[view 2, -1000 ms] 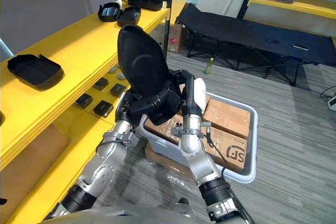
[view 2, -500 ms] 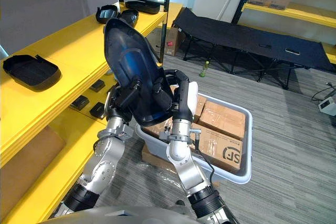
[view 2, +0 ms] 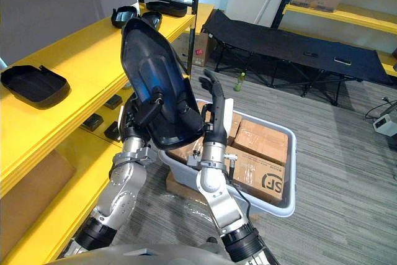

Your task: Walk over and take three plastic housings, then place them on the shelf

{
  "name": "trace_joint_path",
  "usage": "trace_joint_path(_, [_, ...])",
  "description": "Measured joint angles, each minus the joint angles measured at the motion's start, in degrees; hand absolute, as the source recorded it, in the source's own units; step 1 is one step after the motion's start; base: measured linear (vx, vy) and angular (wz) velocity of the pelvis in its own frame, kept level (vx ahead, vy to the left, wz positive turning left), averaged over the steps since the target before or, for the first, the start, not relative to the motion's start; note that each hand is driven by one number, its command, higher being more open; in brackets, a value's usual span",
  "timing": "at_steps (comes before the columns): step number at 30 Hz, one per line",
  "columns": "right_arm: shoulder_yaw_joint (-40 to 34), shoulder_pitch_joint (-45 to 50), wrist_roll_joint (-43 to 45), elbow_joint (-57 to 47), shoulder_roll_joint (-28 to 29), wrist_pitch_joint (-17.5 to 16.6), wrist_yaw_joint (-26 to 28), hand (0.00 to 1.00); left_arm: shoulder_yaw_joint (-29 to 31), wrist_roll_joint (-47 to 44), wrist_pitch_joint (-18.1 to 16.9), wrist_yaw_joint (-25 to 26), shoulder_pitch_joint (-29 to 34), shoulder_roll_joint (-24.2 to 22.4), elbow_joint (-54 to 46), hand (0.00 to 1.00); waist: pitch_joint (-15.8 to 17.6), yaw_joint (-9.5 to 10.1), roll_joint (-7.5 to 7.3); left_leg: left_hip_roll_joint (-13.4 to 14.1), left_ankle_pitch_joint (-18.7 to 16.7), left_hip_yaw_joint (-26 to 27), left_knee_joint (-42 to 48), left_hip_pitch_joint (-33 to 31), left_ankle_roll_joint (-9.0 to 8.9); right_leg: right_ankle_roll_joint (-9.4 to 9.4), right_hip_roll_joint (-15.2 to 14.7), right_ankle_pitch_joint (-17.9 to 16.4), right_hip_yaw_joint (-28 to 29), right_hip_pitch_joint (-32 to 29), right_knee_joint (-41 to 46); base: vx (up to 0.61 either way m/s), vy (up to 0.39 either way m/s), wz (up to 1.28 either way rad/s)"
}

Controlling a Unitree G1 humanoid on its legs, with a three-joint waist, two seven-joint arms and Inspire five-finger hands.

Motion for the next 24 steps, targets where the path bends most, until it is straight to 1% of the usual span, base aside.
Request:
trace_joint_path(1, [-0.06,0.03,1.00,-0.04,0.00,-0.07,0.66,1.00,0.46,1.40,0.00,0.37,0.00,-0.05,-0.14,0.00,0.00,-0.02,0.00,0.00,-0.01,0.00,0.00,0.00,-0.01,0.00,0.01,0.00,0.00,0.01,-0.02,0.00,0.000,0.00])
trace_joint_path(2, [-0.16,0.15,3.80,-0.26,-0.07,-0.18,2.09,1.00,0.89,4.52,0.04,1.31,0.15,-0.05,-0.89,0.00,0.00,-0.09,0.00,0.00,-0.04,-0.01,0.00,0.00,-0.03,0.00,0.02,0.00,-0.01,0.03,-0.06,0.00,0.000,0.00])
trace_joint_path(4, [-0.55,1.84,7.65,-1.87,-0.27,-0.19,5.08,1.00,2.06,9.83,0.11,3.31,0.84,-0.07,-4.25,0.00,0.00,0.00,0.00,0.01,-0.18,-0.09,0.01,0.00,-0.09,0.00,0.05,0.00,-0.09,0.20,-0.29,0.00,0.000,0.00])
trace_joint_path(5, [-0.60,2.52,8.49,-2.38,-0.29,-0.19,5.68,1.00,2.62,11.27,0.11,3.76,0.98,-0.08,-5.26,0.00,0.00,-0.01,0.00,0.01,-0.27,-0.16,0.05,0.04,-0.09,0.00,0.06,0.00,-0.16,0.37,-0.43,0.00,0.000,0.00])
trace_joint_path(8, [-1.35,4.79,8.92,-3.55,-0.31,-0.18,7.15,1.00,6.62,21.70,0.15,7.15,2.03,-0.06,-9.35,0.00,0.00,0.02,-0.01,0.00,-0.60,-0.14,0.11,0.19,-0.14,0.00,0.07,-0.01,-0.15,0.59,-0.57,0.00,0.000,0.00])
trace_joint_path(9, [-1.56,5.04,9.24,-3.76,-0.32,-0.17,7.35,1.00,7.48,23.00,0.26,7.71,2.15,-0.04,-9.36,0.00,0.00,0.08,-0.01,0.00,-0.63,-0.15,0.12,0.20,-0.14,-0.01,0.07,-0.02,-0.15,0.60,-0.57,0.00,0.000,0.00])
trace_joint_path(12, [-3.12,5.92,12.55,-4.73,-0.31,-0.15,9.83,1.00,10.38,28.76,2.42,10.77,3.45,0.07,-9.08,0.00,0.02,-0.01,-0.02,0.00,-0.74,-0.09,0.11,0.17,-0.13,-0.01,0.08,-0.04,-0.10,0.54,-0.64,0.00,0.000,0.00])
trace_joint_path(15, [-5.00,8.88,17.92,-5.69,-0.33,-0.09,14.54,1.00,13.09,34.11,5.56,14.11,6.55,0.20,-8.93,0.00,0.04,-0.11,-0.06,0.00,-0.88,0.07,0.11,0.04,-0.14,-0.05,0.09,-0.08,-0.01,0.34,-0.70,0.00,0.000,0.00])
trace_joint_path(16, [-5.14,9.37,18.83,-5.69,-0.34,-0.09,15.43,1.00,13.59,34.71,5.80,14.64,7.03,0.21,-8.81,0.00,0.06,-0.13,-0.08,0.00,-0.90,0.10,0.11,0.01,-0.16,-0.06,0.10,-0.09,0.02,0.29,-0.70,0.00,0.000,0.00])
trace_joint_path(17, [-5.52,10.52,22.32,-5.68,-0.53,-0.11,18.51,1.00,14.82,36.30,6.65,15.81,7.79,0.31,-8.59,0.00,0.11,-0.18,-0.15,0.00,-0.95,0.21,0.11,-0.05,-0.18,-0.12,0.10,-0.14,0.09,0.16,-0.70,0.00,0.000,0.00])
trace_joint_path(18, [-5.63,11.04,23.28,-5.69,-0.59,-0.16,19.70,1.00,15.10,37.06,6.71,16.25,7.93,0.37,-8.37,0.00,0.12,-0.17,-0.17,0.00,-0.98,0.23,0.11,-0.08,-0.18,-0.13,0.10,-0.15,0.10,0.11,-0.70,0.00,0.000,-0.04])
trace_joint_path(20, [-5.60,12.62,29.24,-5.68,-0.65,-0.40,24.01,1.00,16.05,39.19,6.69,17.61,9.09,0.48,-8.37,0.00,0.14,-0.30,-0.16,0.00,-1.17,0.48,0.14,-0.09,-0.17,-0.14,0.10,-0.16,0.28,-0.06,-0.70,0.00,0.002,-0.04])
trace_joint_path(22, [-5.75,14.49,32.84,-5.67,-0.51,-0.97,26.81,1.00,17.10,39.10,6.16,17.94,10.05,0.66,-8.37,0.00,0.18,-0.47,-0.12,0.00,-1.28,0.55,0.15,-0.11,-0.19,-0.15,0.10,-0.18,0.32,-0.11,-0.70,0.00,0.004,-0.02])
trace_joint_path(24, [-7.44,17.59,33.37,-5.50,-0.16,-1.25,29.80,1.00,18.54,38.39,2.21,17.96,12.93,0.63,-8.41,0.00,0.32,-0.99,-0.03,0.00,-1.55,0.75,0.24,-0.11,-0.18,-0.20,0.10,-0.25,0.40,-0.16,-0.70,0.00,0.011,-0.03])
